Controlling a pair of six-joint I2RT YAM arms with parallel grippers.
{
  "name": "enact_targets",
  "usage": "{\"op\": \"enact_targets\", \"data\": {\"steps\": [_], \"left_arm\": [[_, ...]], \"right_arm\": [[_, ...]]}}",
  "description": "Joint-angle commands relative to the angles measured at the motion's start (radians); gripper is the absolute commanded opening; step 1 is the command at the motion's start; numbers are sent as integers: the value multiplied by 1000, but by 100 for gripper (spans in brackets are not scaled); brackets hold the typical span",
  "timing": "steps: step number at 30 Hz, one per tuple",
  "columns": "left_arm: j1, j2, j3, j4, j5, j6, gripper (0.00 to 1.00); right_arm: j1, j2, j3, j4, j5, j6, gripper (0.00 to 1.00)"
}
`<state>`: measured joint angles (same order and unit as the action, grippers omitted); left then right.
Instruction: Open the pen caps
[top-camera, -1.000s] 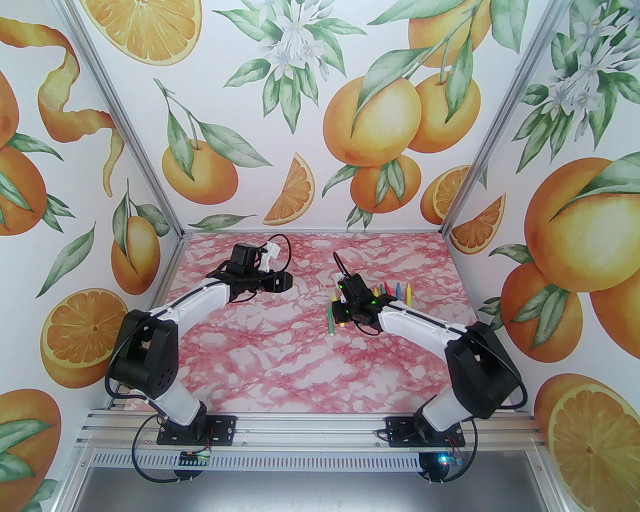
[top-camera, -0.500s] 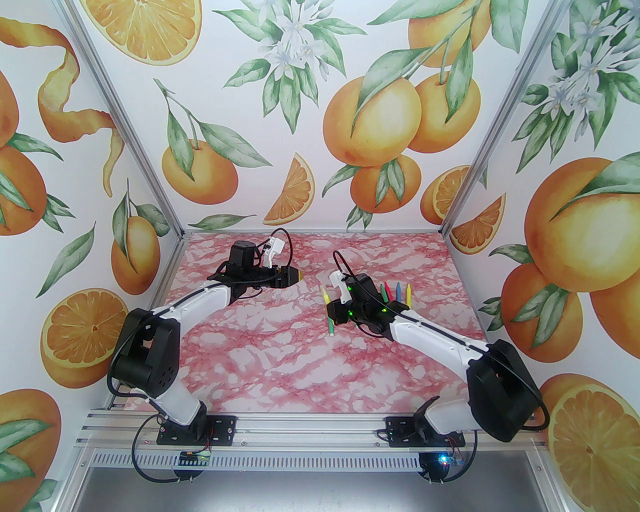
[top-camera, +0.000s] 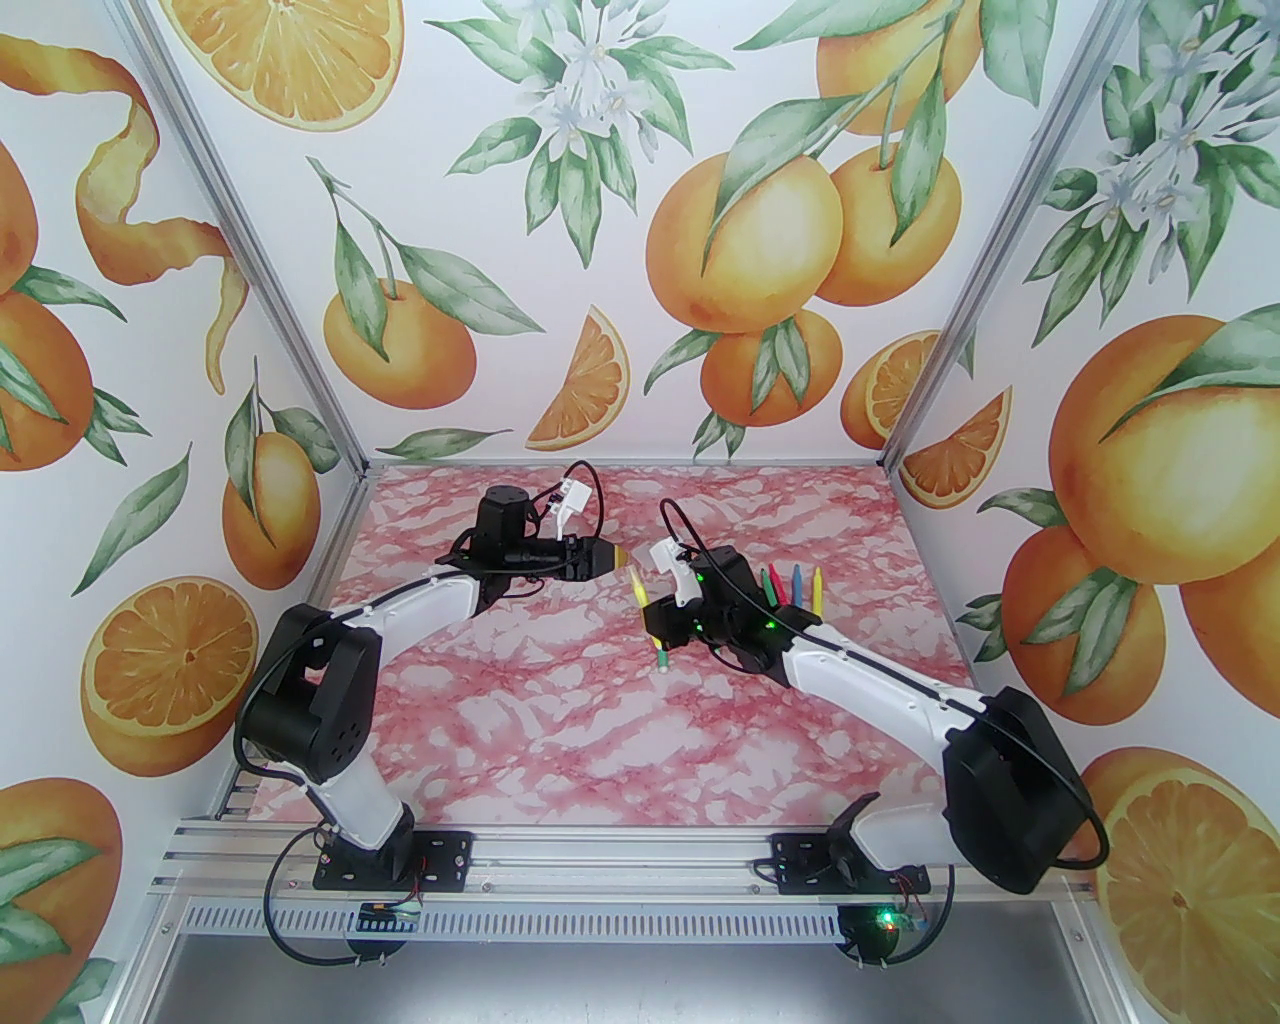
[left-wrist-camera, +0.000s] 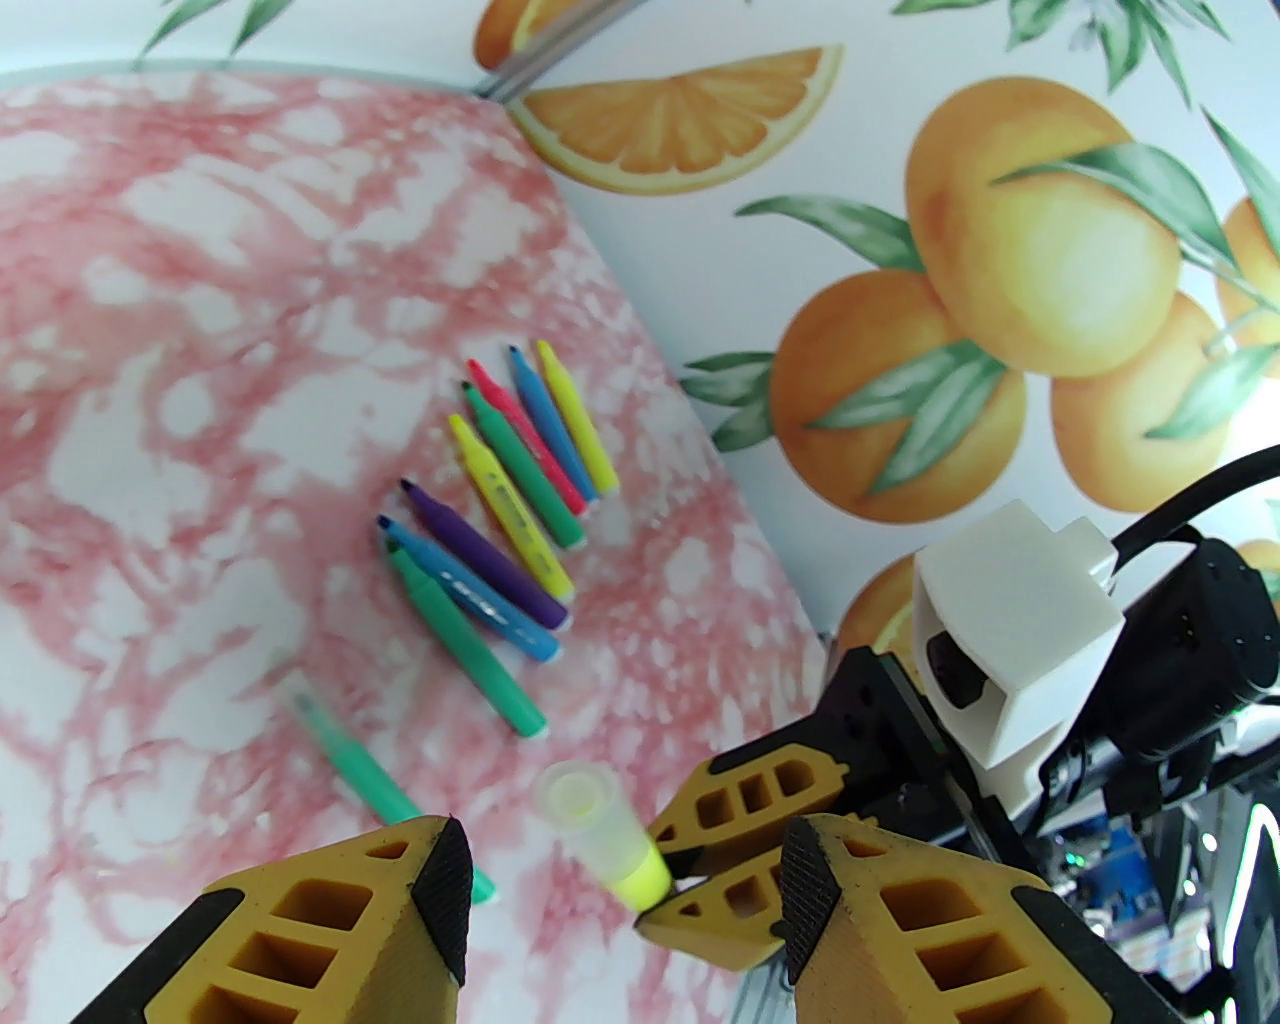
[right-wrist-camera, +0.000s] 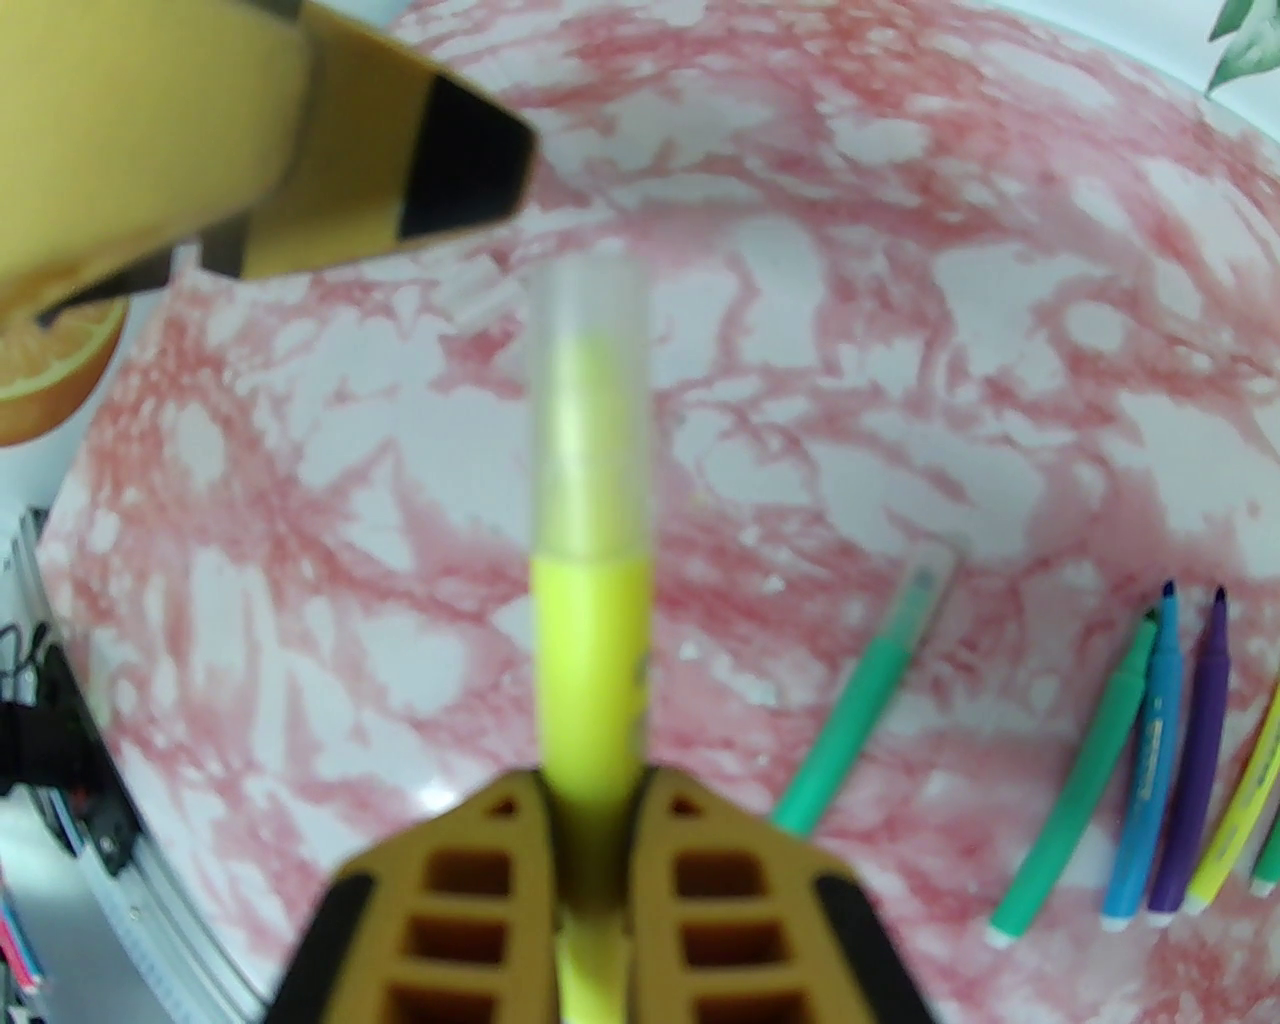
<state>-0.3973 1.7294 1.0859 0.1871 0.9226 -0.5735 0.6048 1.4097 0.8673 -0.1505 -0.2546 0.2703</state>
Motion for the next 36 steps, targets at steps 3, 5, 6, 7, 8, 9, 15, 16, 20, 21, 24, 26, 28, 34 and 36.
{"op": "enact_targets", "data": {"steps": [3,5,6,7,8,9,15,16,20,21,24,26,28,34,36], "left_arm": [[-11,20,-4,49,40,-11,55],[-18,24,-1,47,42,-6,55],[-20,25,2,41,42,-3,55],[-23,26,2,36,41,2,55],[-23,27,4,33,39,3,55],[-25,28,5,31,40,4,55],[-35,31,14,27,51,12,53],[-38,32,15,22,53,16,52],[-43,41,18,21,54,18,48],[-44,42,19,23,58,17,47],[-49,47,25,23,61,18,45],[-51,50,27,23,63,19,42],[-51,52,29,22,63,19,40],[-52,53,31,23,63,20,32],[-51,52,32,23,60,18,28]], "right_arm": [[14,-35,23,35,-28,-13,0],[16,-39,24,35,-26,-14,0],[16,-42,24,35,-26,-15,0],[17,-44,26,34,-28,-15,0],[17,-46,26,34,-28,-14,0],[17,-47,27,34,-29,-16,0],[18,-47,30,33,-28,-19,0],[19,-47,32,34,-27,-20,0],[18,-42,35,37,-28,-20,0],[19,-41,35,37,-28,-20,0],[18,-39,33,38,-26,-22,0],[19,-38,32,40,-25,-22,0],[19,-37,31,42,-23,-23,0],[19,-36,22,46,-20,-23,0],[19,-35,22,46,-18,-23,0]]}}
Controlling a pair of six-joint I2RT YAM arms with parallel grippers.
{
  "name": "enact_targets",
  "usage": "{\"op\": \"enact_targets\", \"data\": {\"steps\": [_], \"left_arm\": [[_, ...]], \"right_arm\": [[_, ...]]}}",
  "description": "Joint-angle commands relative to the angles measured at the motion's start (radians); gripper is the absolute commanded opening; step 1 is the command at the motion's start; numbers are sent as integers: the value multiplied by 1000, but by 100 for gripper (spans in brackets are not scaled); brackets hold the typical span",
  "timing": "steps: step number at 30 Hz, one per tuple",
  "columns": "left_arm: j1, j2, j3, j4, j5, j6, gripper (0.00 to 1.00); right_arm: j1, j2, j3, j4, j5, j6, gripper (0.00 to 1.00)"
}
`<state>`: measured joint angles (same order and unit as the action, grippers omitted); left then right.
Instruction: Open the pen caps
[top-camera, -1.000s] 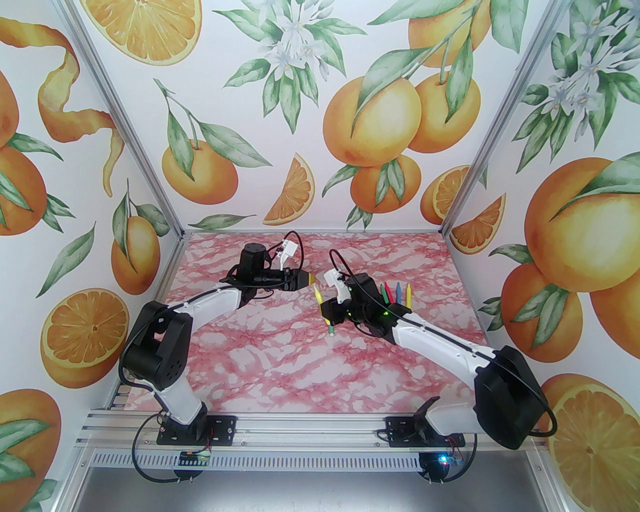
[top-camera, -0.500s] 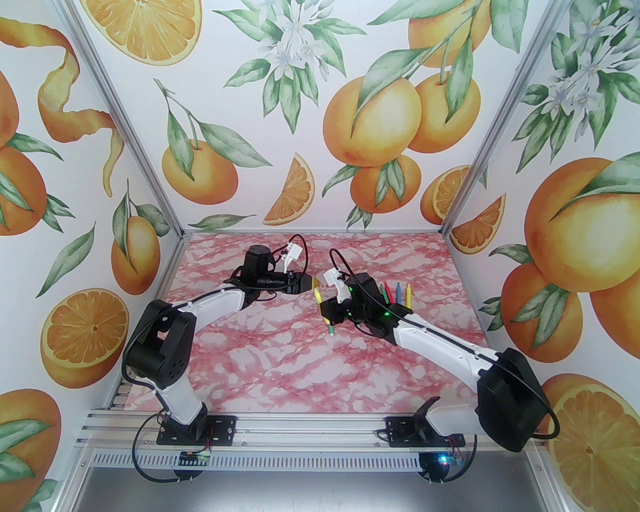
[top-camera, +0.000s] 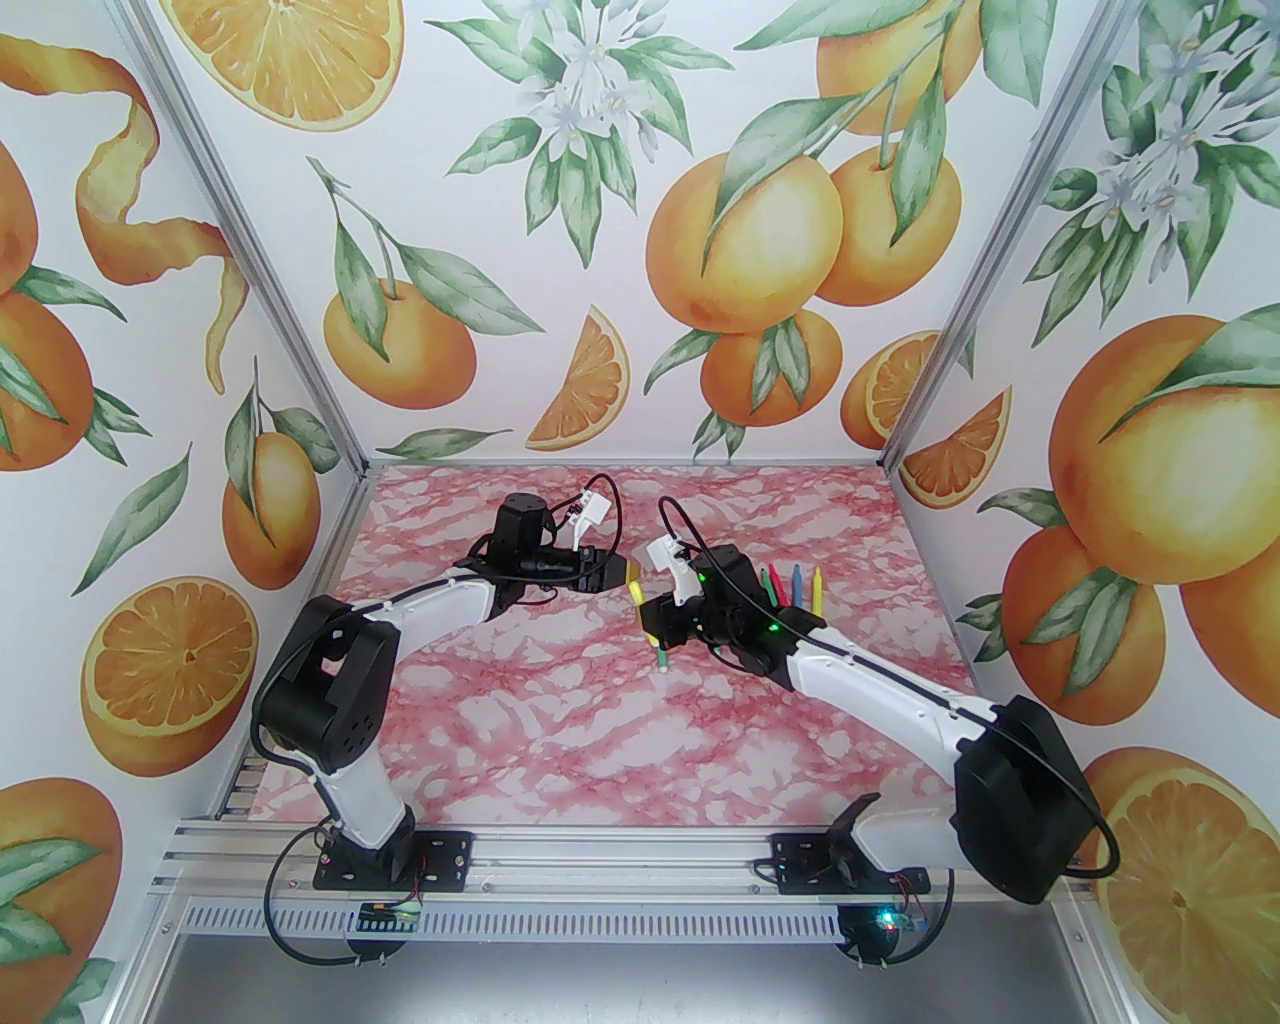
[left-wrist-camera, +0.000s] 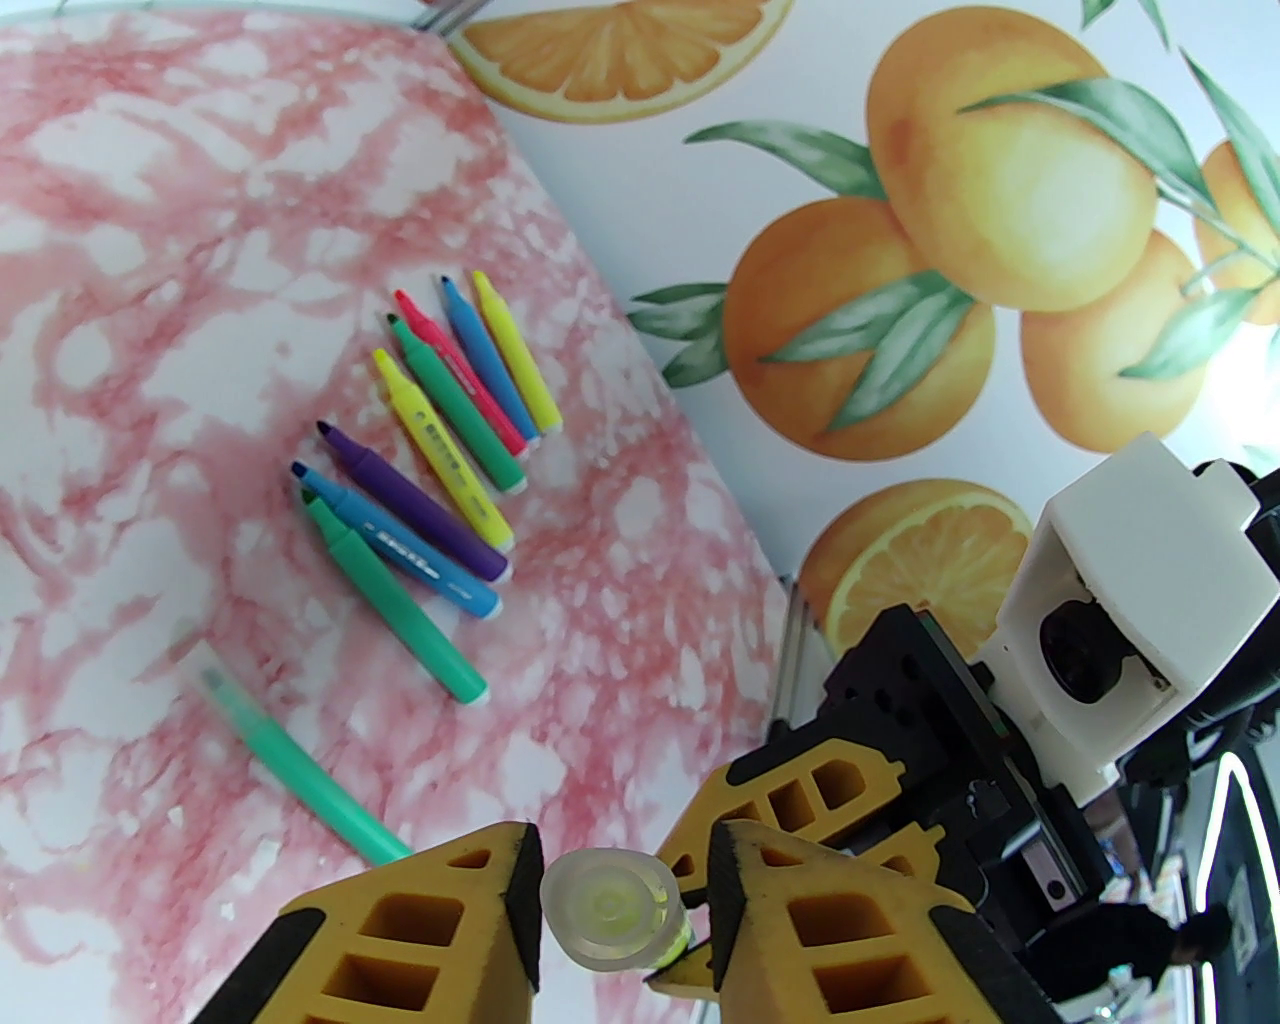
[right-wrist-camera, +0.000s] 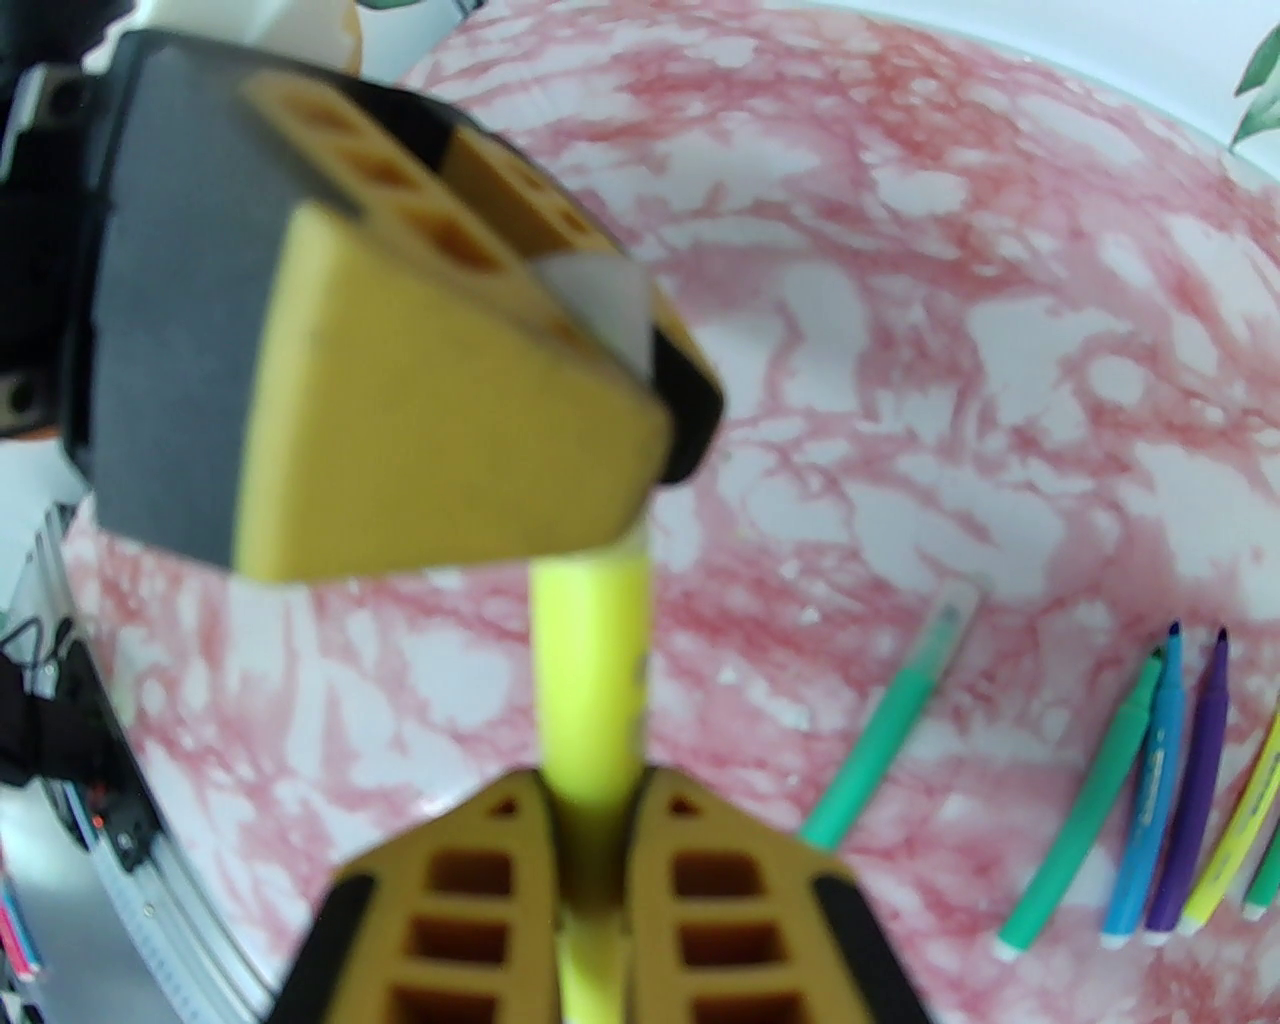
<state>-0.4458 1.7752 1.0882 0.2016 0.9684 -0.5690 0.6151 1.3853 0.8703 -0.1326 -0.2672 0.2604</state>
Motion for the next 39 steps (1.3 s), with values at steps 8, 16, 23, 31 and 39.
{"op": "enact_targets", "data": {"steps": [8,16,23,31,39], "left_arm": [[-4,7,30,20,13,-1,17],[-4,-6,27,47,26,-25,2],[-4,-26,24,43,26,-26,0],[-4,-36,32,50,24,-37,0],[-2,-39,39,56,-2,-46,0]], "right_arm": [[8,-8,6,40,3,-9,27],[9,24,-3,78,-7,2,37],[8,41,3,79,-12,-3,37],[9,48,-6,69,-18,-7,26],[8,39,-16,20,-23,-15,8]]}}
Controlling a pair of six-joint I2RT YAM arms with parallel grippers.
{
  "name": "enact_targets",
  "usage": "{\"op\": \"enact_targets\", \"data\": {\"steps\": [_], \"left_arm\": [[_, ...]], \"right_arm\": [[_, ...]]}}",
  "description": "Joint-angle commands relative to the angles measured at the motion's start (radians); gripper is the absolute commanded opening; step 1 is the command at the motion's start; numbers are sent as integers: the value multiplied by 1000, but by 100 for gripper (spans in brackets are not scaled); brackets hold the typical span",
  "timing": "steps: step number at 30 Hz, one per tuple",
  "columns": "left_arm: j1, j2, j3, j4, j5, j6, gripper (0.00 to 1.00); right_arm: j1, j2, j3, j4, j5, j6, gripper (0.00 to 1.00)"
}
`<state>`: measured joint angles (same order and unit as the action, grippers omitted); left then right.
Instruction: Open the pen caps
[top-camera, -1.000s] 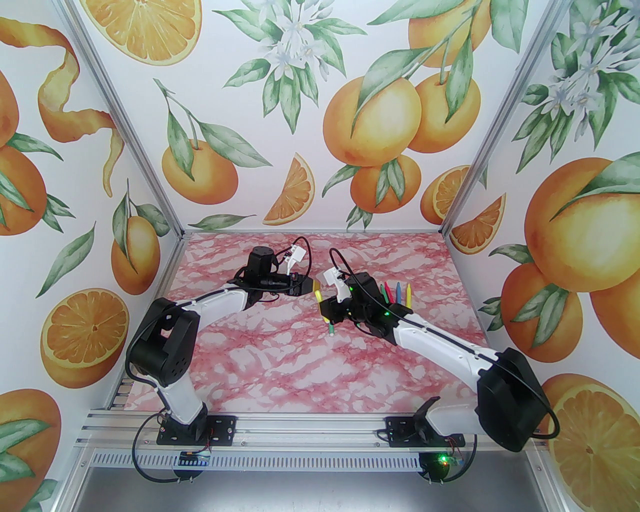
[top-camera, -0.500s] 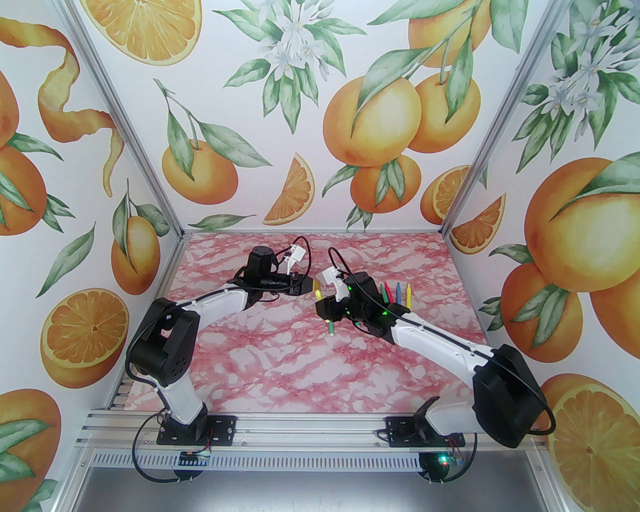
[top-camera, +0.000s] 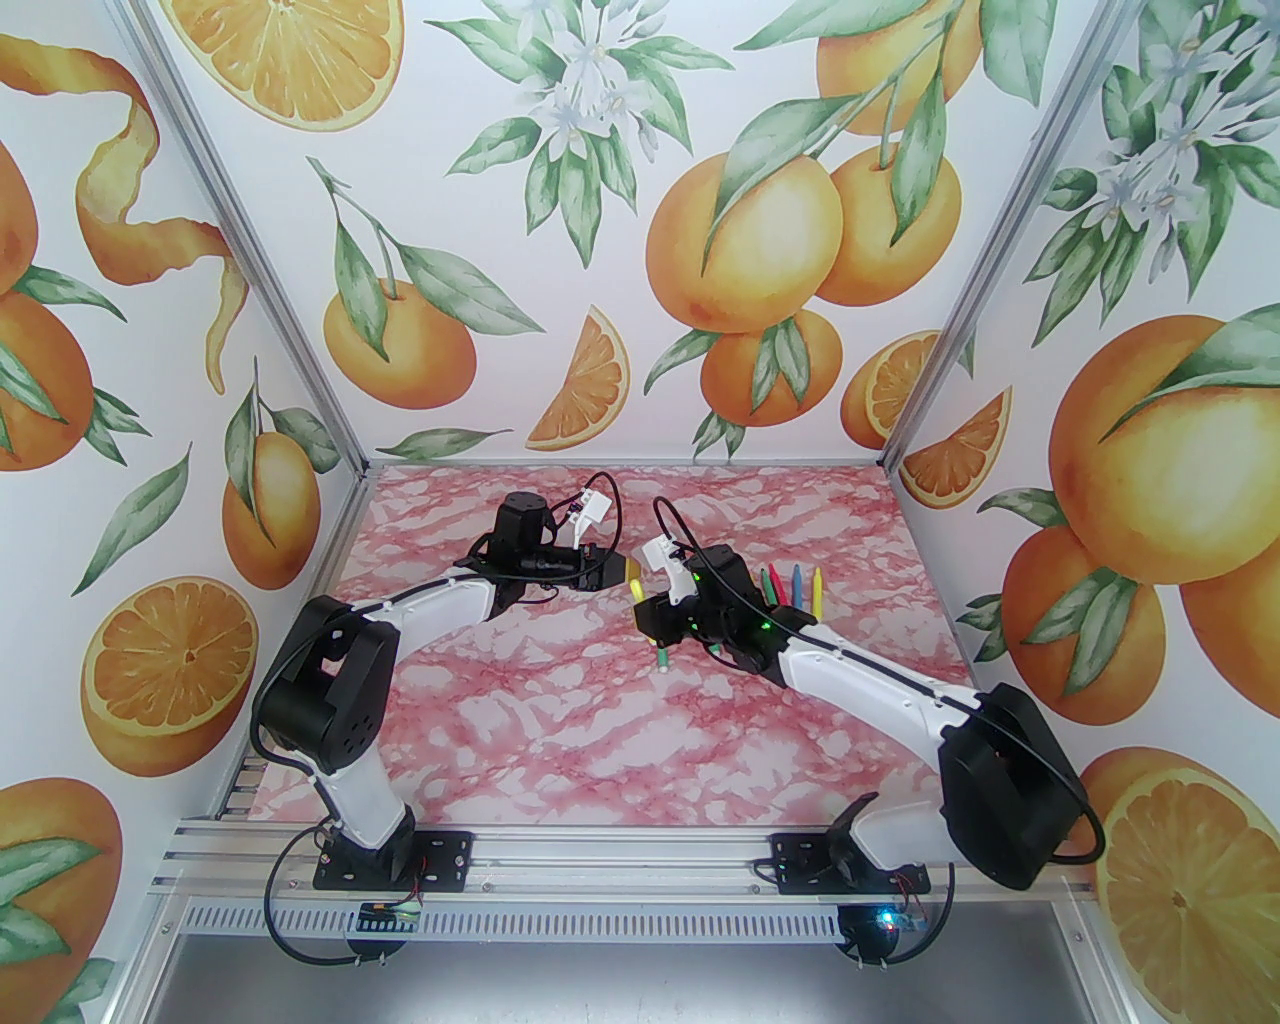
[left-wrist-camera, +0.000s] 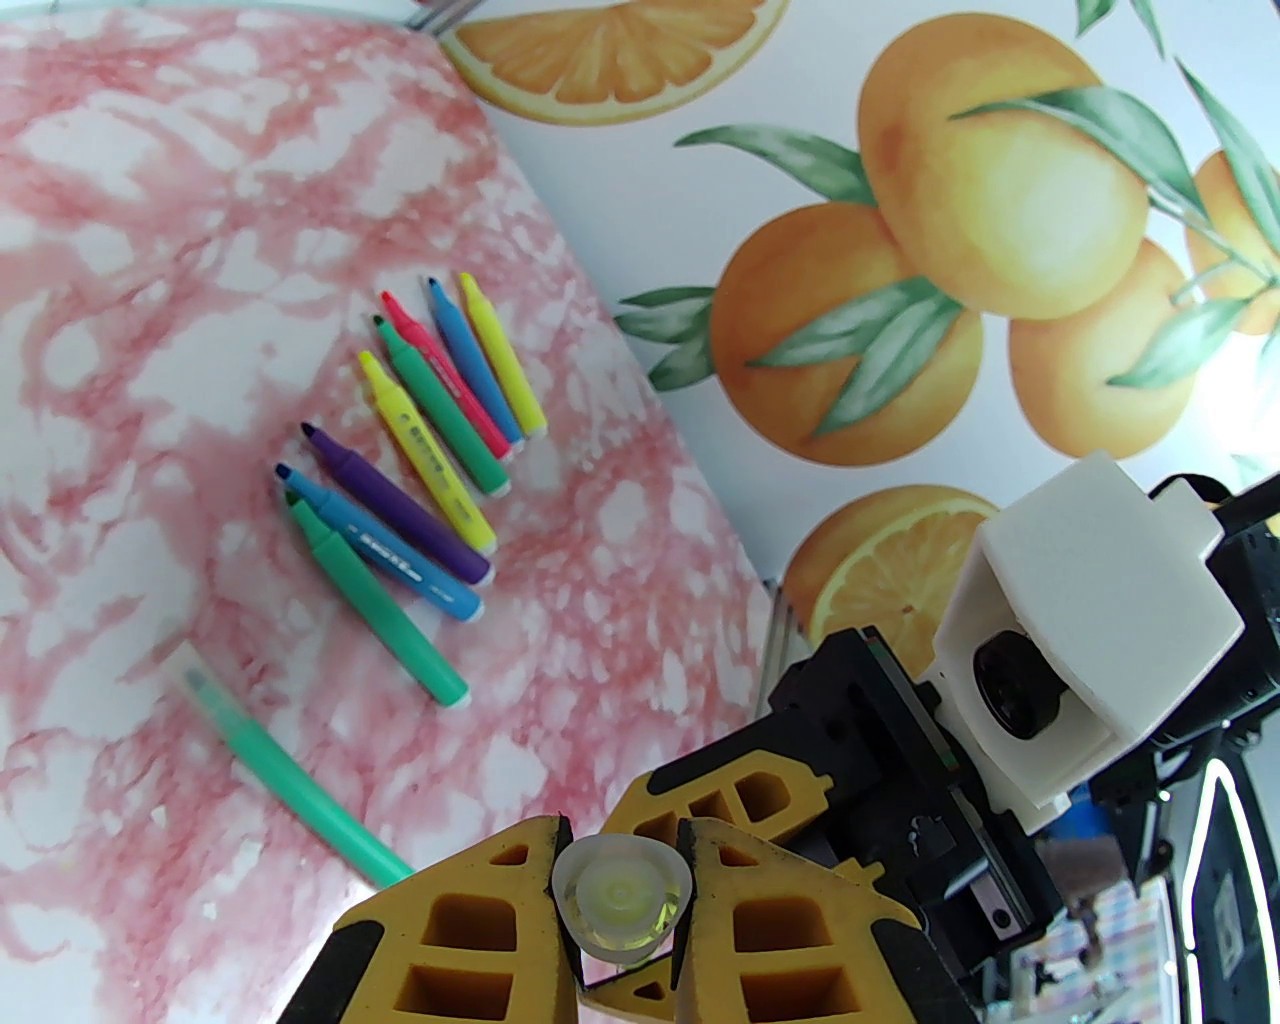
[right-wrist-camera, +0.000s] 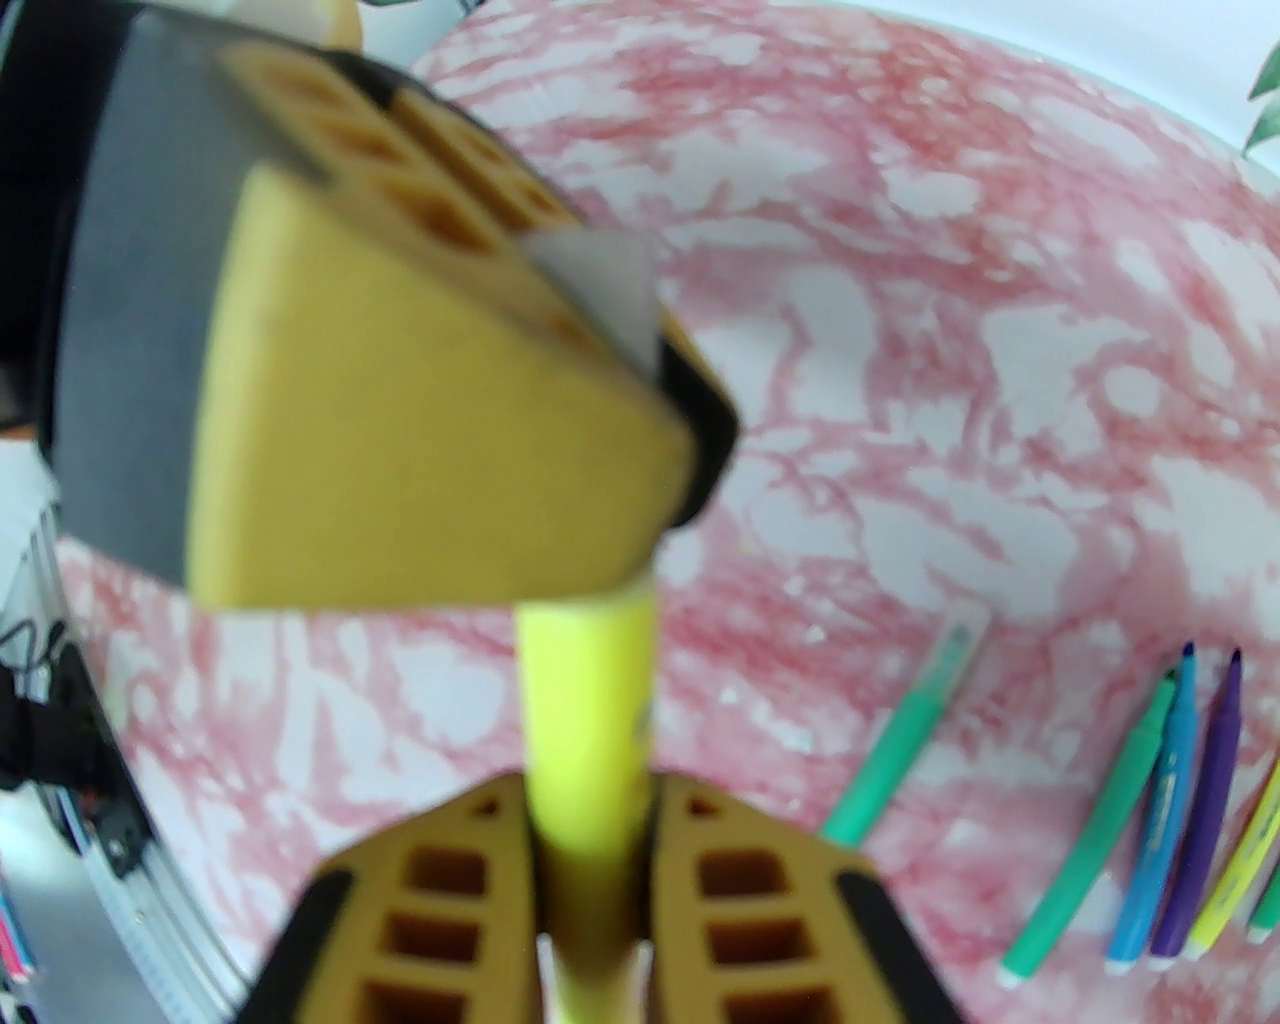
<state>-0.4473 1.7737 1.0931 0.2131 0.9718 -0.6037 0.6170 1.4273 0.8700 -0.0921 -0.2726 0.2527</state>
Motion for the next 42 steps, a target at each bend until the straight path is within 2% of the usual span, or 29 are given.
{"op": "enact_targets", "data": {"steps": [1,5,12,20,29,42], "left_arm": [[3,-40,33,46,-17,-13,0],[17,-49,33,46,-74,-24,0],[54,-66,43,-3,-195,-10,0],[74,-59,104,-101,-240,53,0],[73,-1,208,-554,-485,314,0],[55,121,285,-800,-686,422,3]], "right_arm": [[7,-9,-22,-25,-19,-8,6],[6,-37,-51,-52,-19,-12,0],[5,-101,-129,-91,-32,-27,0],[4,-109,-164,-118,-39,-38,0],[-45,-69,-125,-114,184,17,0],[-69,107,-7,-144,427,110,0]]}}
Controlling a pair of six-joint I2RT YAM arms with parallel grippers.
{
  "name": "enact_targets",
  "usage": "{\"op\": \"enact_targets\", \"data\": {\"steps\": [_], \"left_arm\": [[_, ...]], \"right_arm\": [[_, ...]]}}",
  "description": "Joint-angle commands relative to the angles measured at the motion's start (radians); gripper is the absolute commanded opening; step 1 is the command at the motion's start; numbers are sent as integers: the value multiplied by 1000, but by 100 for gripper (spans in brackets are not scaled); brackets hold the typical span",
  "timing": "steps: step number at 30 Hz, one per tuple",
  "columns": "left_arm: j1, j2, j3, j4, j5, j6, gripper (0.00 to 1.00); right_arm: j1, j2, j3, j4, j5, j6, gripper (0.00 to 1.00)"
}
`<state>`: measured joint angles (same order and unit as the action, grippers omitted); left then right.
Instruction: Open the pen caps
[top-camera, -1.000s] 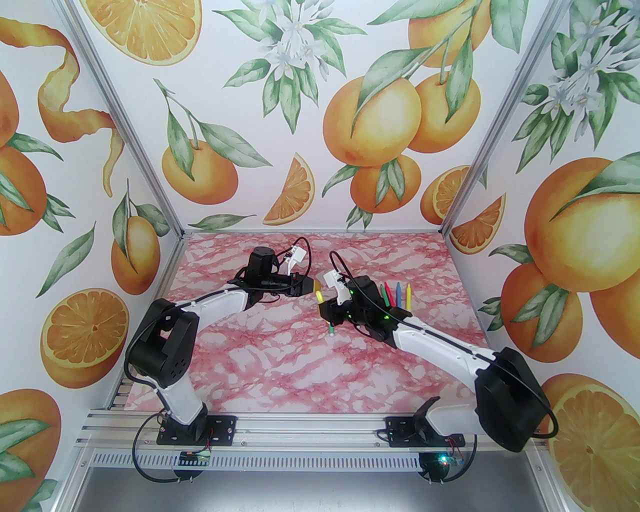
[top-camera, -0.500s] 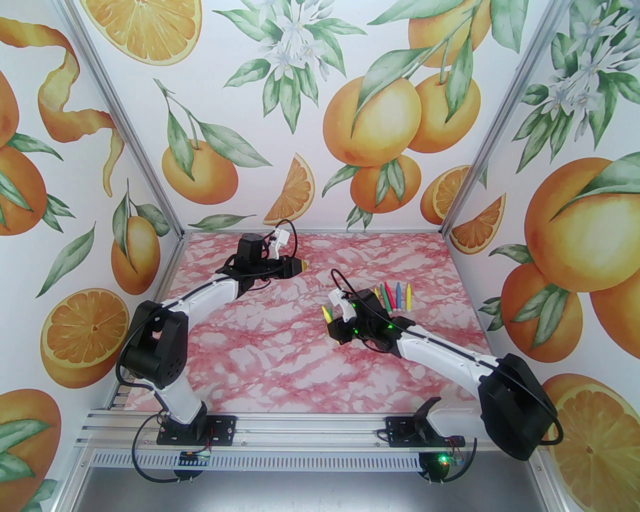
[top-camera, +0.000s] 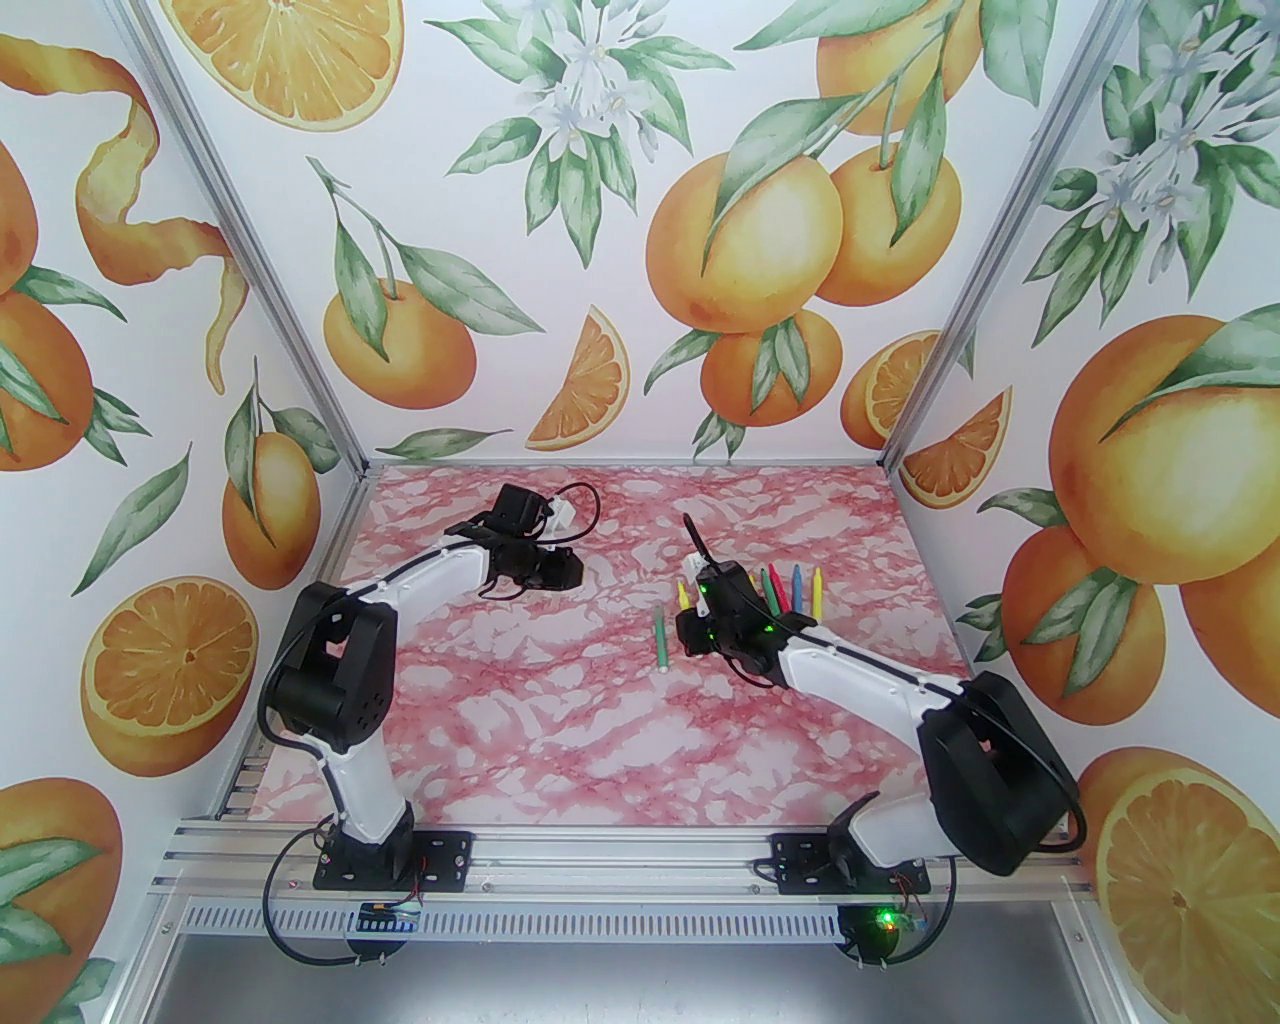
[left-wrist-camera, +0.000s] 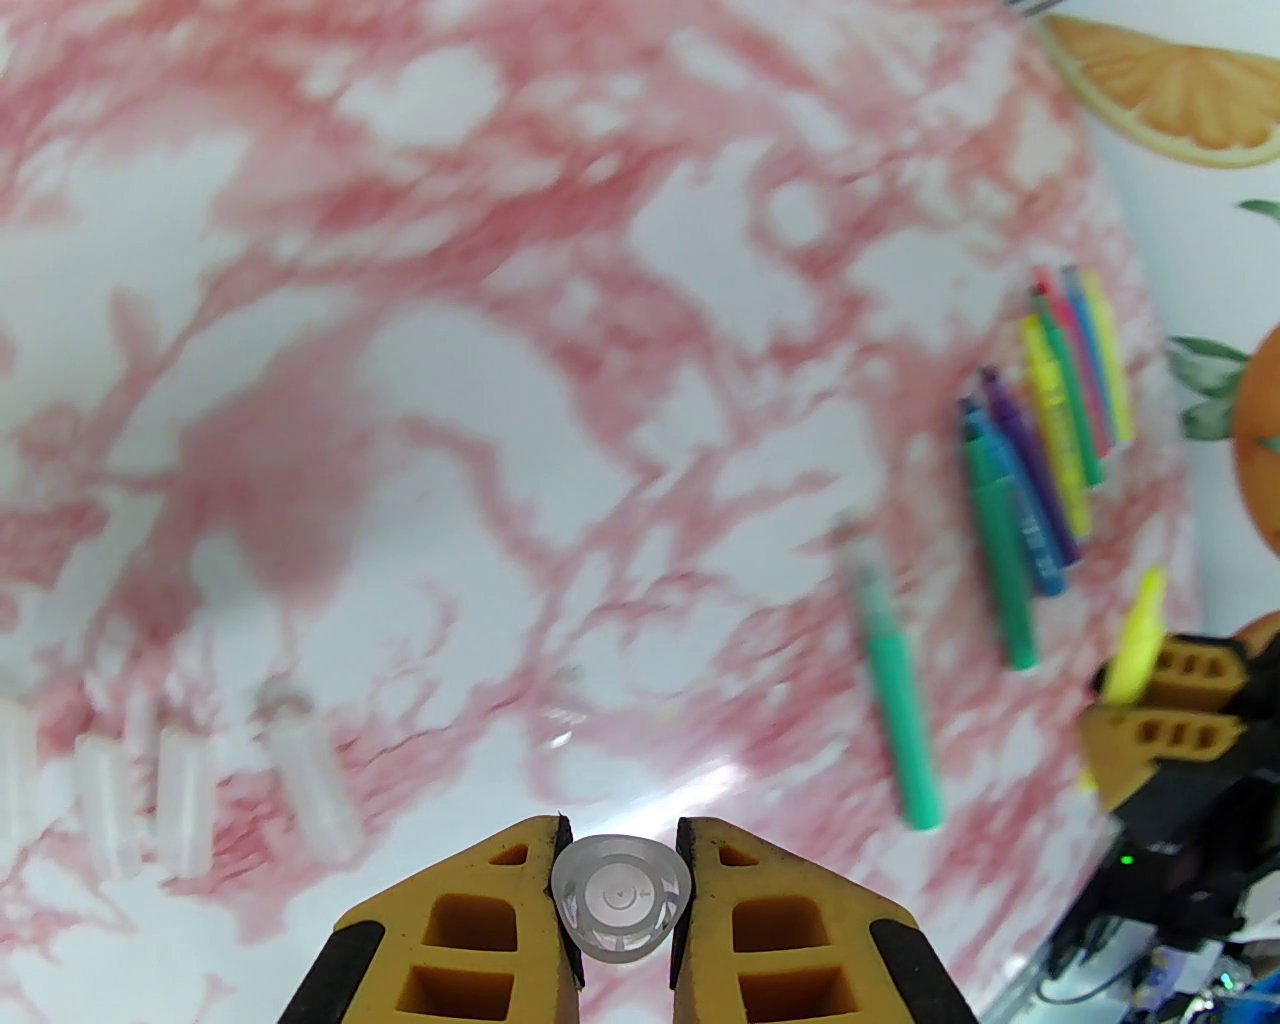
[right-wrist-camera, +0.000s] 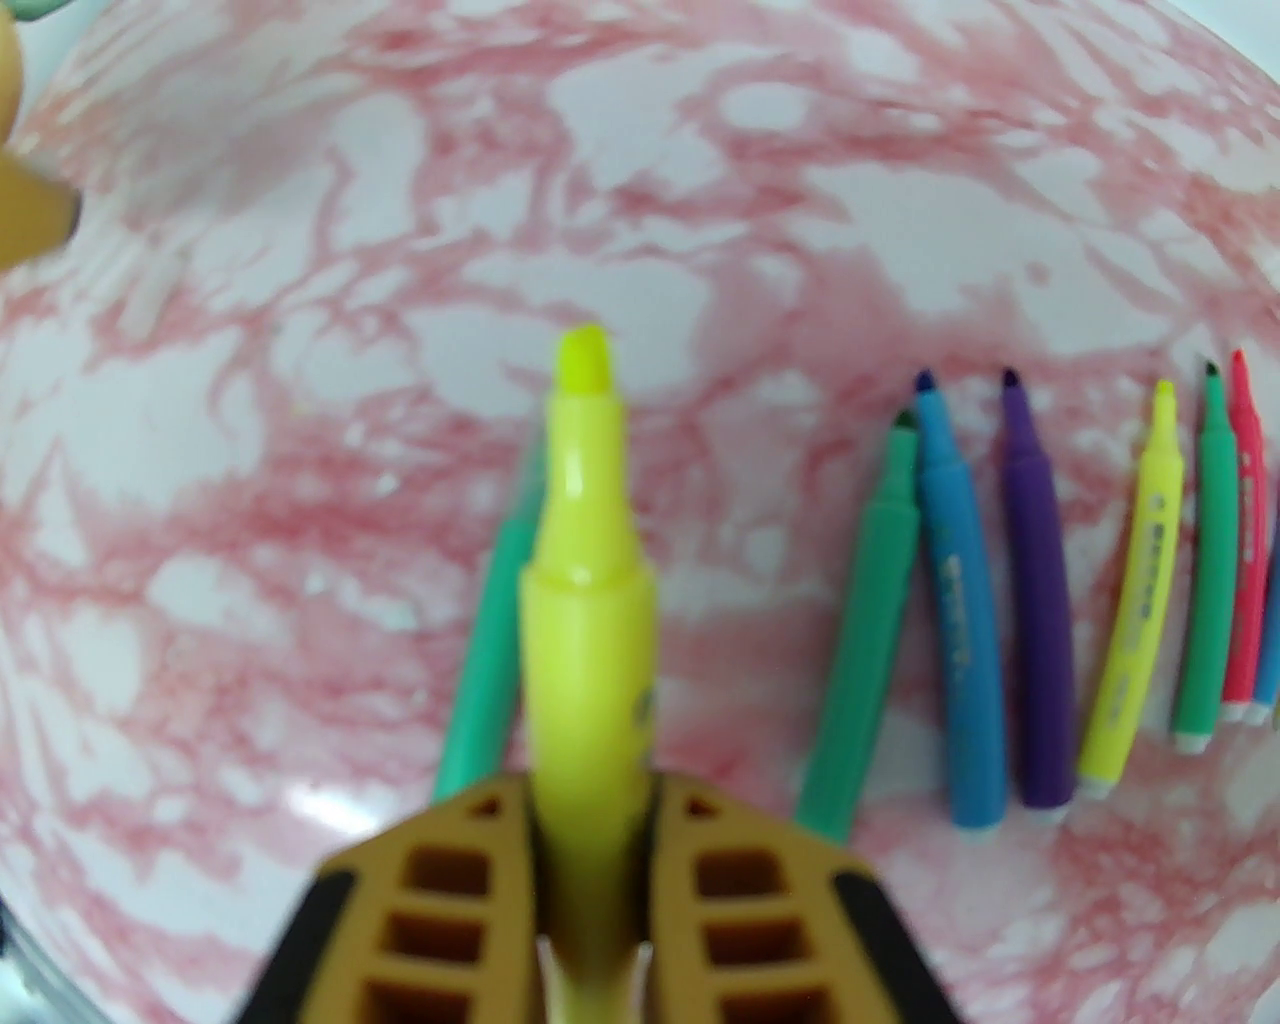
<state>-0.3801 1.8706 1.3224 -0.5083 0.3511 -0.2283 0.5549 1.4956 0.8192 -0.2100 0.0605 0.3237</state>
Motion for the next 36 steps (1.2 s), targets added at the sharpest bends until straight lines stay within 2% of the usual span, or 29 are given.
{"op": "enact_targets", "data": {"steps": [1,8,23,31,36], "left_arm": [[-16,33,64,-90,-76,51,3],[-29,86,92,-121,-124,70,6],[-37,163,118,-137,-154,84,19],[-36,191,129,-133,-159,85,33],[-37,187,128,-133,-159,84,37]], "right_arm": [[-9,54,52,-33,101,45,0],[-14,151,91,-61,122,65,0],[-26,221,106,-64,122,78,0],[-26,244,116,-77,129,78,7],[-26,253,124,-87,132,77,10]]}}
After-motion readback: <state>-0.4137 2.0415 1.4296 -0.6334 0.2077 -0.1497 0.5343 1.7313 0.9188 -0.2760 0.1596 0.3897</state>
